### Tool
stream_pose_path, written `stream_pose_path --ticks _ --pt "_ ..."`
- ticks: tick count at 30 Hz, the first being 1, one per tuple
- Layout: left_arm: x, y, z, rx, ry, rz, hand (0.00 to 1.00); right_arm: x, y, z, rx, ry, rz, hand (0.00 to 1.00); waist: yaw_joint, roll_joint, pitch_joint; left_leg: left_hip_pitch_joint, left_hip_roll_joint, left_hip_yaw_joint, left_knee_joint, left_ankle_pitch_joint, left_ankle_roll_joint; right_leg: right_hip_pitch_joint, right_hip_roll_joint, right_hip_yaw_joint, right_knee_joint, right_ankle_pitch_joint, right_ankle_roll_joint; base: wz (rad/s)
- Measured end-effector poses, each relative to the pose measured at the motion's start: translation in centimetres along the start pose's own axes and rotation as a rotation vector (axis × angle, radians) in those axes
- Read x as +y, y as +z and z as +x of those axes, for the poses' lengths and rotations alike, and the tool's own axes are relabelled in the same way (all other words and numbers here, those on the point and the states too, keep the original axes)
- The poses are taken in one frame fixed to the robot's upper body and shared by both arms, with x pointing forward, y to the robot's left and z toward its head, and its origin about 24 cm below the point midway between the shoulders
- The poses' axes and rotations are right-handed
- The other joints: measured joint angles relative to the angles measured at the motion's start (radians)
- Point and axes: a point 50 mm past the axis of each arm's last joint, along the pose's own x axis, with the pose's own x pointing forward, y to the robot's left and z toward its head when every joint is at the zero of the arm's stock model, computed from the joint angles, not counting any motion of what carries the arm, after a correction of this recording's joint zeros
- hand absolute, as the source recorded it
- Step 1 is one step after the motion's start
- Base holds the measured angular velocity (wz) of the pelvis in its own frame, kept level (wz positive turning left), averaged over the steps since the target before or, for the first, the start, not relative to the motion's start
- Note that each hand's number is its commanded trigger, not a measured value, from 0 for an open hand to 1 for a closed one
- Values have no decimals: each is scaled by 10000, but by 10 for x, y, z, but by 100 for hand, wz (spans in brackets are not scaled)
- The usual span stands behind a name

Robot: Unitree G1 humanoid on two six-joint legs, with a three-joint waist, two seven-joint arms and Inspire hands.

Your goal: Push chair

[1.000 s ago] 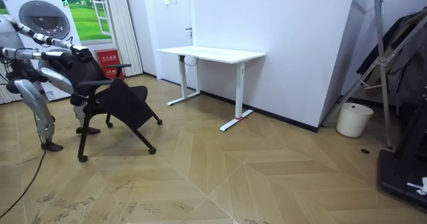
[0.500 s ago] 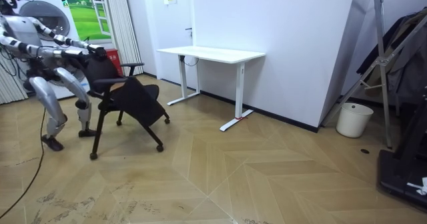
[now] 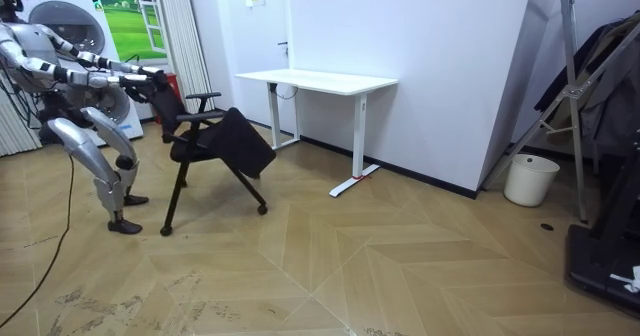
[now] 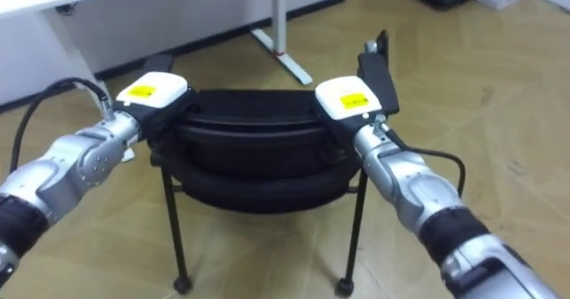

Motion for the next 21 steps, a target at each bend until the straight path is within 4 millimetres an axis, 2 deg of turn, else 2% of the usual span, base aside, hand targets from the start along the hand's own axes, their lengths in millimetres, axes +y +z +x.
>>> stream_pose_path --ticks 3,5,6,7,8,9,10,11,12,13,14,15,16,17,18,19,20,21 --pt "2 2 1 -7 166 -81 100 -6 -2 3 1 -125 -115 100 -1 -34 -13 -63 266 372 -88 -13 -17 -152 -169 -113 100 -121 -82 10" --pt "2 2 2 -15 264 -122 100 -8 -2 4 1 -69 -147 100 45 -5 -14 97 740 845 -85 -130 -299 -156 -124 -47 313 -316 -49 -6" --pt "2 2 1 8 239 -106 100 -7 0 4 -28 103 -111 100 55 71 32 191 836 963 -143 -120 -397 -105 76 180 476 -432 8 -7" --pt "2 1 1 30 233 -93 100 -5 2 5 -74 196 -92 100 54 19 -26 254 808 969 -215 -121 -398 -101 185 415 564 -521 105 6" --pt "-2 -3 -1 113 124 -86 100 -4 4 5 -178 288 -67 100 -11 -168 -27 414 754 1014 -322 -76 -487 -99 387 903 751 -818 -4 33" --pt "-4 -5 -2 190 96 -95 100 -1 7 6 -207 369 4 100 -148 -418 -83 596 660 957 -90 12 -498 -117 515 1217 994 -1045 -201 47" --pt "-4 -5 -2 198 91 -105 100 -2 7 6 -223 371 -10 100 -255 -384 -76 518 677 894 500 60 -362 -60 623 1275 1156 -1186 -258 44" --pt "-6 -4 -1 213 95 -215 100 -1 6 6 -143 391 36 100 -289 -264 -10 307 825 688 2364 333 -40 111 692 1292 1520 -1440 -380 19" --pt "-10 -2 0 196 50 -317 100 1 4 6 -47 499 38 100 -220 -107 17 106 895 545 3232 927 102 318 785 1232 1654 -1616 -386 0" --pt "-11 -1 0 196 11 -342 100 2 3 5 -34 553 40 100 -159 -75 42 -3 939 538 3449 1313 46 405 792 1233 1656 -1673 -373 0" --pt "-13 0 1 202 -5 -345 100 4 3 5 -41 627 50 100 -114 -199 67 -346 857 493 3850 2214 69 538 740 1243 1568 -1728 -343 18" --pt "-14 0 2 218 37 -351 100 4 2 5 -41 624 50 100 -178 -299 76 -784 656 290 4247 3233 113 619 716 1229 1471 -1752 -370 27" --pt "-14 0 2 222 76 -354 100 4 2 5 -42 598 40 100 -222 -346 94 -953 576 191 4380 3690 111 710 700 1217 1429 -1758 -381 33" --pt "-15 1 1 216 143 -394 100 4 2 4 -34 517 34 100 -285 -341 163 -1173 474 23 4504 4343 100 887 684 1110 1299 -1760 -409 38" --pt "-15 2 2 188 231 -417 100 4 1 4 -7 480 12 100 -357 -360 168 -1318 325 -146 4465 4488 160 1004 622 962 1120 -1735 -449 42" --pt "-15 4 2 186 287 -431 100 2 -1 3 11 430 -32 100 -403 -385 152 -1417 251 -156 4377 4316 251 1008 621 948 1051 -1721 -466 42" --pt "-14 6 4 141 408 -460 100 -1 -4 3 53 319 -114 100 -428 -347 197 -1578 97 12 3989 3692 430 1000 620 948 947 -1690 -484 19" --pt "-14 9 5 112 486 -506 100 -3 -6 3 53 242 -213 100 -380 -297 223 -1610 15 220 3153 3219 361 1013 610 958 827 -1643 -479 5"
